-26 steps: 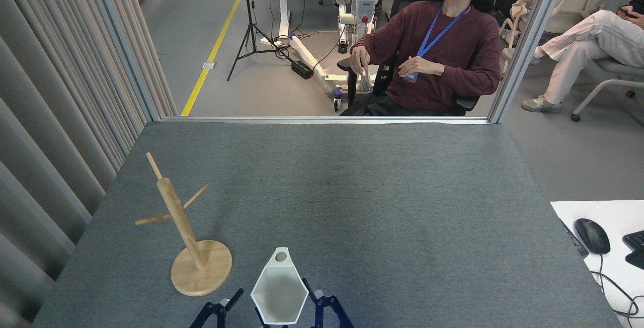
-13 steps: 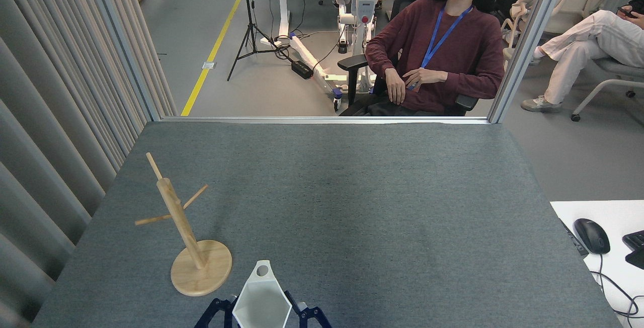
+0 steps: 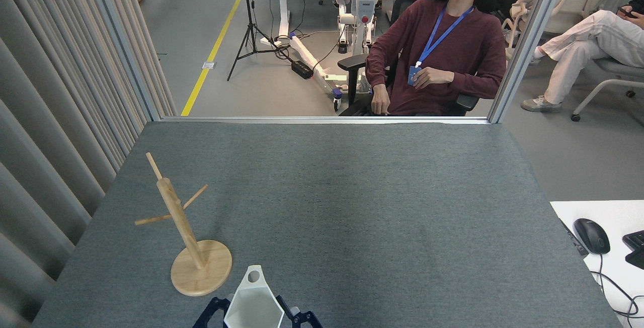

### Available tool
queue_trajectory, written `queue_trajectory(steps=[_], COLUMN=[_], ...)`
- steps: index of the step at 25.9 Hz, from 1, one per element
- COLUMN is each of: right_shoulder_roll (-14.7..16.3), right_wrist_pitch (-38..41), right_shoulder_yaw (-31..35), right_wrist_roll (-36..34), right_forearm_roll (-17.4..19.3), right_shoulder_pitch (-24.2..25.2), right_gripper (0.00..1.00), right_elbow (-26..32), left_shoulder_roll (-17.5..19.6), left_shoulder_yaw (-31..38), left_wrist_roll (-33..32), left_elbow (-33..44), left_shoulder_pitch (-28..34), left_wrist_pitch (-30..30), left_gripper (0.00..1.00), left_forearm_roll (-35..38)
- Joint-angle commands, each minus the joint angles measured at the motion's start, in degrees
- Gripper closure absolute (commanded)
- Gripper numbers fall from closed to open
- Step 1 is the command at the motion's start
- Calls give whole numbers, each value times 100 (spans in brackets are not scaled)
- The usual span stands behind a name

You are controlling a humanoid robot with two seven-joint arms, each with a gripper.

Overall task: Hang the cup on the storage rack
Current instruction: 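Grasp the white cup with the left hand beside the right hand, then release the cup from the right hand and carry it toward the rack with the left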

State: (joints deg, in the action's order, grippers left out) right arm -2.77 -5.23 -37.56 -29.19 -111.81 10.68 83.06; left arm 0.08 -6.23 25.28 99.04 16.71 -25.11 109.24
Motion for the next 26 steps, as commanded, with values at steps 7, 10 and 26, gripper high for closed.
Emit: queue_trajectory(steps=[7, 10, 26], right_shoulder_roll=[13, 13, 4], right_wrist_pitch=[84, 84, 40], right_shoulder_yaw=[-58, -67, -23], right_wrist_roll=[-43, -43, -52], right_forearm_roll=[-17, -17, 27], right_shoulder_pitch=[40, 40, 40], right_gripper=[46, 46, 2], right_elbow=[0, 0, 52], left_shoulder_roll=[0, -17, 0], left_shoulder_yaw=[-1, -1, -1], left_wrist_roll=[99, 99, 99], left_elbow=[1, -8, -8], left_shoulder_pitch=[-1, -9, -53], left_wrist_pitch=[6, 33, 50], left_gripper=[0, 25, 62], left_forearm_roll=[9, 18, 27])
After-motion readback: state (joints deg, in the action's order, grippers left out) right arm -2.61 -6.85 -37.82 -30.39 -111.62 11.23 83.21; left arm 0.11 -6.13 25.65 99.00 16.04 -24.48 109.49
